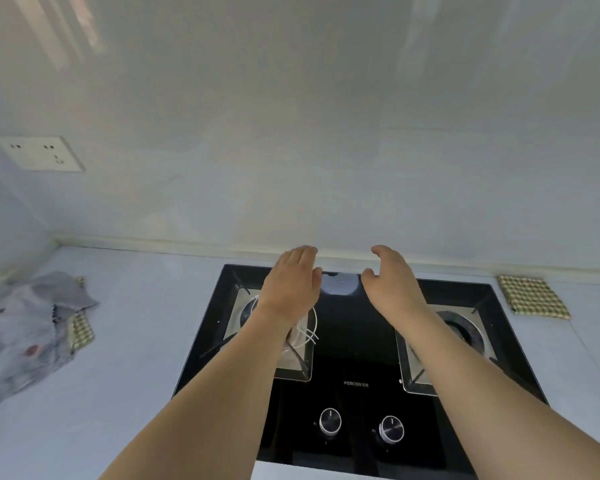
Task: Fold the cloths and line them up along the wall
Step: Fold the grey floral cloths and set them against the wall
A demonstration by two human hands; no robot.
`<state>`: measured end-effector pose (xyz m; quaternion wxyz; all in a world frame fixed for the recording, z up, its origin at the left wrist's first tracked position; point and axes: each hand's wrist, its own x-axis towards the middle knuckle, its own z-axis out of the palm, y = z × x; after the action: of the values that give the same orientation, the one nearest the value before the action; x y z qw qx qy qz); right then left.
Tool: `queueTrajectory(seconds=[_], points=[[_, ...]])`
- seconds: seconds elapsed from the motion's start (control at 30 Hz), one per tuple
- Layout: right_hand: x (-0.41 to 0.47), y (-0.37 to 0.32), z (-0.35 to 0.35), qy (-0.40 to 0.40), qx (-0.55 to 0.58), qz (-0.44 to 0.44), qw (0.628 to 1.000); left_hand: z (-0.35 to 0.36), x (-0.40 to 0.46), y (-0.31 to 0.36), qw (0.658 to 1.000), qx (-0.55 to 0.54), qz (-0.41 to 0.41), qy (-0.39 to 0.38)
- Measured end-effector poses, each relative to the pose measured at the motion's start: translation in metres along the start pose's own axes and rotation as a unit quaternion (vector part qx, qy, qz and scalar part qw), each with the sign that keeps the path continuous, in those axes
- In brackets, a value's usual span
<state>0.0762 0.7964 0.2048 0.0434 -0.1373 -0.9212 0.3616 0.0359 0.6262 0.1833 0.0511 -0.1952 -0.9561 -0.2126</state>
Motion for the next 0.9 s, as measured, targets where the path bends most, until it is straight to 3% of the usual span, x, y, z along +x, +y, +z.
queueTrajectory(seconds=[0.37, 0.7, 0.9], points=[[-0.026, -0.151, 0.143, -0.044, -0.01, -0.035, 0.998, -0.075, -0.041, -0.19, 1.0, 0.018, -0.01, 0.006], [-0.03, -0.242, 0.242, -0.112, -0.015, -0.103, 0.988, -0.124, -0.097, -0.324, 0.994, 0.014, -0.109, 0.007], [-0.049, -0.288, 0.321, -0.168, -0.004, -0.135, 0.976, -0.144, -0.142, -0.407, 0.984, -0.001, -0.176, -0.032]])
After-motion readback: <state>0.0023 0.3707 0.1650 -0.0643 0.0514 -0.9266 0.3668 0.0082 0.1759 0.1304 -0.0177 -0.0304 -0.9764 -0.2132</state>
